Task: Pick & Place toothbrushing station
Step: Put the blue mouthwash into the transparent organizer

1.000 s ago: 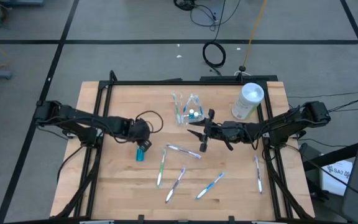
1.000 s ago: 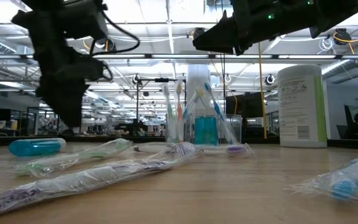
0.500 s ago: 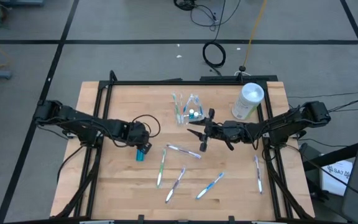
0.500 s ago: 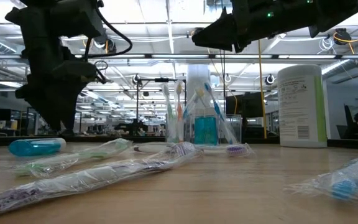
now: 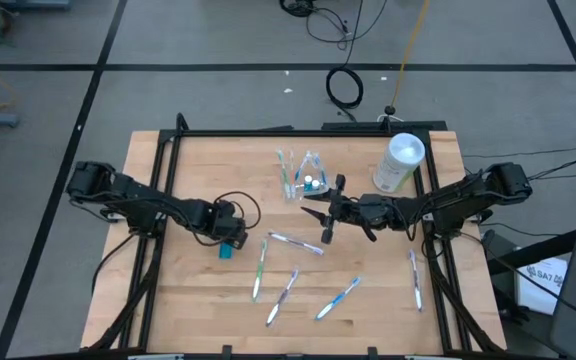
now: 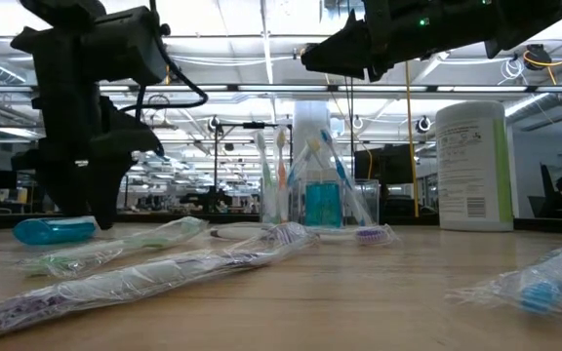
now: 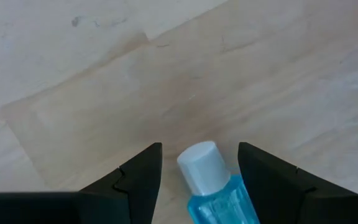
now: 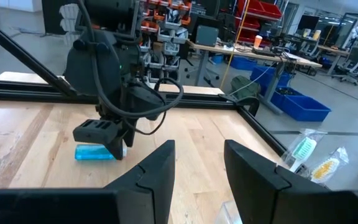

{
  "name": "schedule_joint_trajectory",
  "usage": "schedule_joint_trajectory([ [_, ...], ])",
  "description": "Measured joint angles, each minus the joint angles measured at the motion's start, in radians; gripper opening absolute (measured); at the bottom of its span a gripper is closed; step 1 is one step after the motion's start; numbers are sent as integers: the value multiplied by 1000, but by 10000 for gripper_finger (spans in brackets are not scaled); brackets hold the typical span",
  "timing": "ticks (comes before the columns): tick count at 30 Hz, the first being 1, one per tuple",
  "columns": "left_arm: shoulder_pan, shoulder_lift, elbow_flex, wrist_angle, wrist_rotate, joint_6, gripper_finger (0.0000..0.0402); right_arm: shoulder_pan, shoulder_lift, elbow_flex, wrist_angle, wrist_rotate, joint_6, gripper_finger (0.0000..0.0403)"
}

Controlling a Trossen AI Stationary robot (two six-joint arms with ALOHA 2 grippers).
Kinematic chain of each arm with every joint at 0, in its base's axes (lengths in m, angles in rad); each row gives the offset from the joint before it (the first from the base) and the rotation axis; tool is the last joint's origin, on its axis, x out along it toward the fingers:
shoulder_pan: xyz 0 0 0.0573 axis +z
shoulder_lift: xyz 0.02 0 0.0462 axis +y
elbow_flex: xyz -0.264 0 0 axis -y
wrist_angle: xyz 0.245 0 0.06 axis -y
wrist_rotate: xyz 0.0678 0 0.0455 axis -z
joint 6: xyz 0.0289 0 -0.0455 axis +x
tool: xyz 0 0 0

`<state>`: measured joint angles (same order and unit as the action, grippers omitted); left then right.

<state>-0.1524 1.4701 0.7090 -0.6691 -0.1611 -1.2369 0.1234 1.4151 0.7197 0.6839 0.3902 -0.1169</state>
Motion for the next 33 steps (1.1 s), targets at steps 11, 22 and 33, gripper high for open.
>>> schedule_joint_trajectory([
  [11, 3, 36, 2, 19, 30, 2, 124, 0, 0, 0, 0, 0, 0, 130],
  [22, 3, 34, 1, 47, 30, 61, 116, 0, 0, 0, 0, 0, 0, 130],
  [33, 15, -14, 1, 208, 76, 209, 110, 0, 0, 0, 0, 0, 0, 130],
])
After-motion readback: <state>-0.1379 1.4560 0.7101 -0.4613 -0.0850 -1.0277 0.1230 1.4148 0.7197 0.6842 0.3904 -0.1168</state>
